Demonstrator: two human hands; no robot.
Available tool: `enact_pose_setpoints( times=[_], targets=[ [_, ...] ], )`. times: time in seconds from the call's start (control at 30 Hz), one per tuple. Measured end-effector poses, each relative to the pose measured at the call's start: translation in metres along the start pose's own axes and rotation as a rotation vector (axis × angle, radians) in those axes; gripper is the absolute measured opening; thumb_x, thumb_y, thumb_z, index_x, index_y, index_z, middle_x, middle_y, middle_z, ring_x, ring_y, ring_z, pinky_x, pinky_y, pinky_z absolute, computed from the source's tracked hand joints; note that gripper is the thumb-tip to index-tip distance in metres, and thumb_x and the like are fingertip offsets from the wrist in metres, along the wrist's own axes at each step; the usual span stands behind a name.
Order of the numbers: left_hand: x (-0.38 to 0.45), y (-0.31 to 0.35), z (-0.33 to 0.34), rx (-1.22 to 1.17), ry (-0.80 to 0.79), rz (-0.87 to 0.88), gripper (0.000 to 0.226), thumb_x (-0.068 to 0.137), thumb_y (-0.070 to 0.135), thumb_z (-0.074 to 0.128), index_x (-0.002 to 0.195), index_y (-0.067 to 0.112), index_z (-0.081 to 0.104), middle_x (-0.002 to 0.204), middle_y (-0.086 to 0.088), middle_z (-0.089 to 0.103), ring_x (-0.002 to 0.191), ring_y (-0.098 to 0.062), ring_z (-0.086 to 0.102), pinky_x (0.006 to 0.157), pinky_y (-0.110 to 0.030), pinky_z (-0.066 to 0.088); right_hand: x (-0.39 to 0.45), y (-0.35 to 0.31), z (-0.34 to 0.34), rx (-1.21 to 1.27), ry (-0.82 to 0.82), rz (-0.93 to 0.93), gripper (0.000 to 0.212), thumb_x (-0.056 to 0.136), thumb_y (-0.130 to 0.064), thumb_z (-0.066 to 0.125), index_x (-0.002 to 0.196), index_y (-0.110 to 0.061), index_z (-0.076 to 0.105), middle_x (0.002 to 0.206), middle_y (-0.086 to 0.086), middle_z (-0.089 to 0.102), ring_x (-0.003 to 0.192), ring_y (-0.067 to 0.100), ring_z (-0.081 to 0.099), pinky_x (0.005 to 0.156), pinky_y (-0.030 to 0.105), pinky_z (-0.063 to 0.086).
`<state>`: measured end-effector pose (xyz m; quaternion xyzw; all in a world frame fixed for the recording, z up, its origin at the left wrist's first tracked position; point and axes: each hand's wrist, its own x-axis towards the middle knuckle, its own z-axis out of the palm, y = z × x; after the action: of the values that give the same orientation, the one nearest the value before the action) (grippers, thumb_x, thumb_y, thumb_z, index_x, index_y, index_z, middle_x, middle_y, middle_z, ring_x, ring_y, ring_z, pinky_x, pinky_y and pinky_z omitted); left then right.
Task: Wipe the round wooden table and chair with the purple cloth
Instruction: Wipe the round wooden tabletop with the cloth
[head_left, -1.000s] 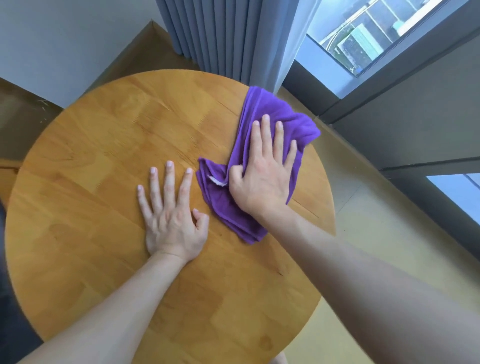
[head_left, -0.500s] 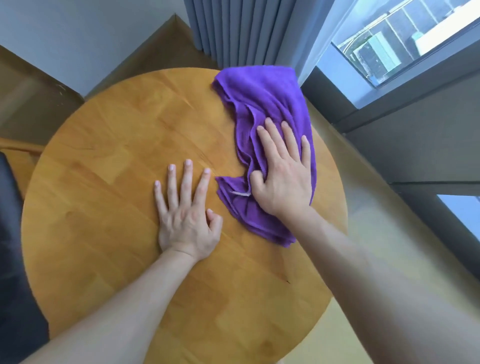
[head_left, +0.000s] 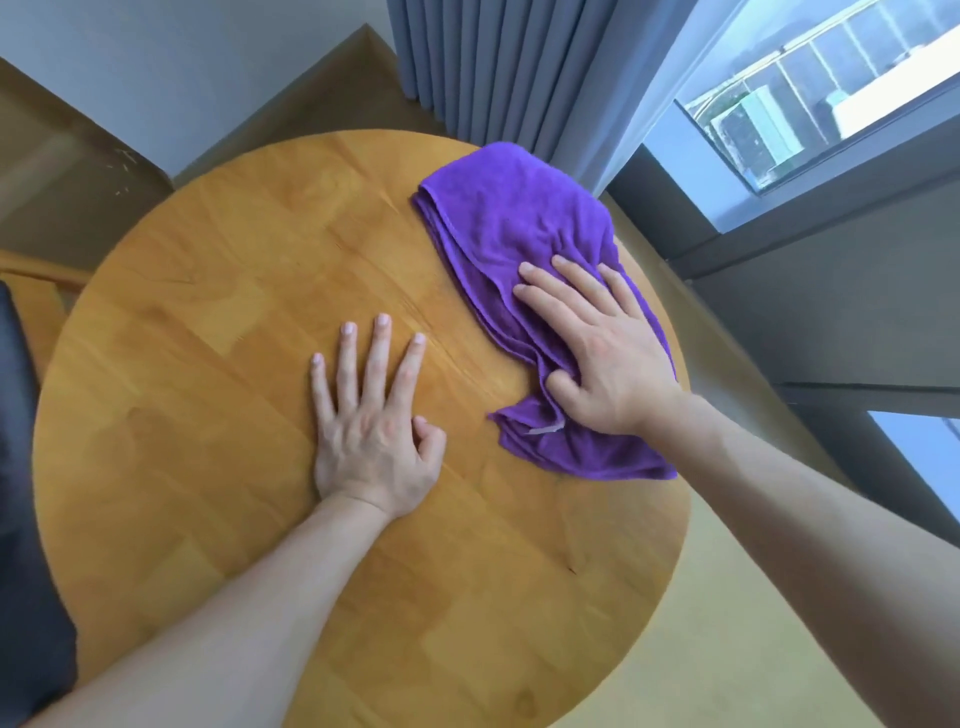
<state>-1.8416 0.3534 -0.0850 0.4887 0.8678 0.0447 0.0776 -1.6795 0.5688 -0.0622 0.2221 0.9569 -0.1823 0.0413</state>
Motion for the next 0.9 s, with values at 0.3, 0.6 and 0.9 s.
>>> enact_pose_setpoints(
  times=[0.3, 0.6, 0.9],
  targets=[
    [-0.002, 0.001, -0.003, 0.001, -0.023, 0.002, 0.089, 0.073, 0.031, 0.045, 0.161, 0.025, 0.029, 0.171, -0.008, 0.015, 0.158, -0.033, 0.007, 0.124, -0.062, 0.009, -0.018, -0.101, 0.034, 0.022, 0.076, 0.359, 0.083, 0.081, -0.036, 0.044, 0.159, -0.012, 0.032, 0.171, 0.003, 0.020, 0.158, 0.030, 0.009, 0.125, 0.061, 0.006],
    [0.001, 0.002, -0.005, 0.011, -0.052, -0.014, 0.090, 0.073, 0.032, 0.043, 0.161, 0.025, 0.029, 0.172, -0.007, 0.013, 0.159, -0.032, 0.004, 0.124, -0.062, 0.011, 0.042, -0.063, -0.010, 0.071, 0.196, 0.399, 0.066, 0.086, -0.042, 0.046, 0.149, -0.023, 0.046, 0.163, 0.006, 0.033, 0.151, 0.034, 0.024, 0.124, 0.063, 0.006],
    [0.000, 0.002, -0.004, 0.002, -0.052, -0.003, 0.088, 0.070, 0.032, 0.048, 0.156, 0.022, 0.035, 0.171, -0.007, 0.016, 0.159, -0.033, 0.008, 0.124, -0.061, 0.011, -0.006, -0.080, 0.030, -0.047, -0.018, 0.069, 0.073, 0.094, -0.038, 0.044, 0.163, -0.024, 0.024, 0.172, -0.001, 0.015, 0.159, 0.028, 0.008, 0.125, 0.061, 0.006]
  ],
)
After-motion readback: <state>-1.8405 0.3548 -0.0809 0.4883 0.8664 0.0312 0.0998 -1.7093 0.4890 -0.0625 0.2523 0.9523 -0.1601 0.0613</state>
